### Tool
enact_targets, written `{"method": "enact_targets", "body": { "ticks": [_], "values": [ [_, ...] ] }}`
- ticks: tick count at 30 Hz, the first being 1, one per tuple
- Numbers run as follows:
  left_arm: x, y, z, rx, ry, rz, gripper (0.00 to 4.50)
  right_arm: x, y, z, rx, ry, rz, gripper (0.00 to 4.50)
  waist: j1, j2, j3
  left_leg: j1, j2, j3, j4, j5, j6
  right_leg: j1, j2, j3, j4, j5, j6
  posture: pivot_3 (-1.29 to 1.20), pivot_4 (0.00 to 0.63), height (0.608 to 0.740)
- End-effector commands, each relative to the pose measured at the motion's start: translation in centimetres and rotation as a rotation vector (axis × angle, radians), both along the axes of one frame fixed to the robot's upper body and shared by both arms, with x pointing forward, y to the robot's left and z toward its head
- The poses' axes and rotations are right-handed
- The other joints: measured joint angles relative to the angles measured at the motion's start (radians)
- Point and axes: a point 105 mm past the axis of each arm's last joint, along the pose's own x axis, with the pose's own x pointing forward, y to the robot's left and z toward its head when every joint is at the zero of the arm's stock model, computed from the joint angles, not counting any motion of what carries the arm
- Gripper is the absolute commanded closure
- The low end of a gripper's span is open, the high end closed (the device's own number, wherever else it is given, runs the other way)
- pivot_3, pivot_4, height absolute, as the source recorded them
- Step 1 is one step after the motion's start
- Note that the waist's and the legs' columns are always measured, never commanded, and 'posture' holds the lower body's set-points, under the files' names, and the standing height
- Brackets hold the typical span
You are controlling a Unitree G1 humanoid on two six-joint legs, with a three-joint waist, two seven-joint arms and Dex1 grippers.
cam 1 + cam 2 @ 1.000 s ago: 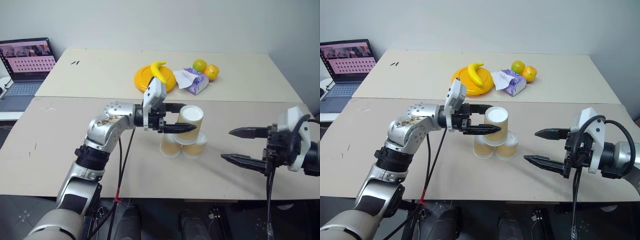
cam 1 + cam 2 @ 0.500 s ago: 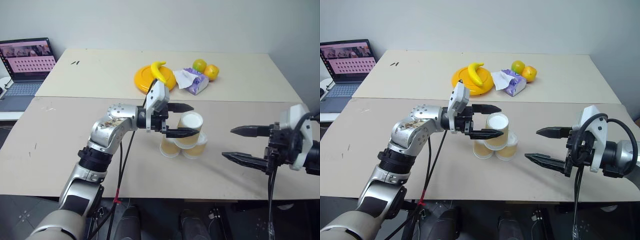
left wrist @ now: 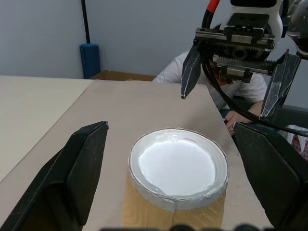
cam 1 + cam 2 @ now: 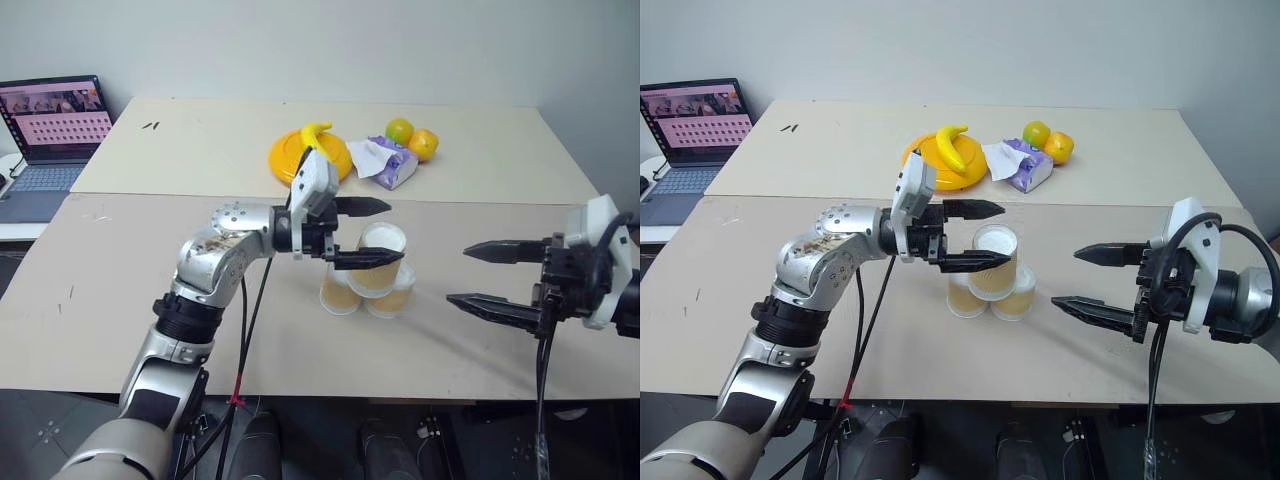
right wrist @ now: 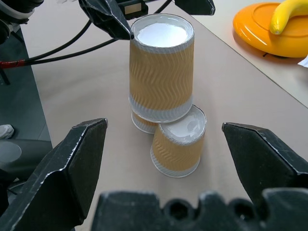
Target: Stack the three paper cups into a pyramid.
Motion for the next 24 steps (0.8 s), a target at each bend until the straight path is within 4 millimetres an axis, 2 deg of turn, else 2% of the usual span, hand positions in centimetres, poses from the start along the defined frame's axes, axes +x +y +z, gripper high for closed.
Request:
{"method": "enact_targets", "body": {
  "ticks": [1,3,5,7,10,13,16,20,24],
  "values": [
    [-0.1,-0.3,3.1,-0.076,-0.076,0.019,0.09,0.0,0.0,0.8,-0.013,-0.041,0.014,0.00,0.001,0.000,0.000,0.000,0.000,0.000,0.000,0.000,0.000,0.000,0.000,0.000,0.000,0.000,0.000,0.00,0.150,0.732],
    [0.5,-0.2,4.1,-0.107,-0.090,0.055,0.09,0.1,-0.1,0.9,-0.013,-0.042,0.014,0.00,0.001,0.000,0.000,0.000,0.000,0.000,0.000,0.000,0.000,0.000,0.000,0.000,0.000,0.000,0.000,0.00,0.150,0.732],
    [1.5,1.5,6.8,-0.182,-0.110,0.141,0.09,0.2,-0.5,1.0,-0.025,-0.045,0.007,0.00,0.001,0.000,0.000,0.000,0.000,0.000,0.000,0.000,0.000,0.000,0.000,0.000,0.000,0.000,0.000,0.00,0.150,0.732],
    [1.9,3.1,8.5,-0.214,-0.110,0.187,0.09,0.2,-1.1,1.1,-0.049,-0.044,-0.002,0.00,-0.004,0.000,0.000,0.000,0.000,0.000,0.000,0.000,0.000,0.000,0.000,0.000,0.000,0.000,0.000,0.00,0.150,0.732],
    [1.3,5.4,9.1,-0.154,-0.154,0.237,0.09,0.1,-2.3,0.4,-0.125,-0.017,-0.004,0.00,-0.013,0.000,0.000,0.000,0.000,0.000,-0.001,0.000,0.000,0.000,0.000,0.000,0.000,0.000,0.000,0.00,0.150,0.732],
    [0.9,8.4,7.6,-0.074,-0.172,0.368,0.09,1.0,-3.8,-0.3,-0.190,-0.006,-0.036,0.00,-0.019,0.001,0.000,0.001,0.000,0.000,-0.002,0.000,0.000,0.000,0.000,0.000,0.000,-0.001,0.000,0.00,0.150,0.732],
    [0.6,10.3,5.5,-0.013,-0.140,0.449,0.09,1.8,-4.3,-0.3,-0.200,-0.027,-0.026,0.00,-0.022,0.001,0.000,0.001,0.000,0.000,-0.001,0.000,0.000,0.000,0.000,0.000,0.000,-0.001,0.000,0.00,0.150,0.732],
    [-0.3,12.0,2.3,0.063,-0.094,0.516,0.09,3.1,-5.4,-1.0,-0.236,-0.040,-0.030,0.00,-0.021,0.000,0.000,0.001,0.000,0.000,0.000,0.000,-0.001,0.000,0.000,0.000,0.000,0.000,0.001,0.00,0.150,0.732],
    [-0.1,13.4,0.0,0.133,-0.118,0.609,0.09,4.9,-5.7,-0.9,-0.202,-0.086,-0.052,0.00,-0.024,0.000,0.000,0.001,0.000,0.000,0.000,0.000,-0.001,0.000,0.000,0.000,0.000,0.000,0.001,0.00,0.150,0.732]
  ]
}}
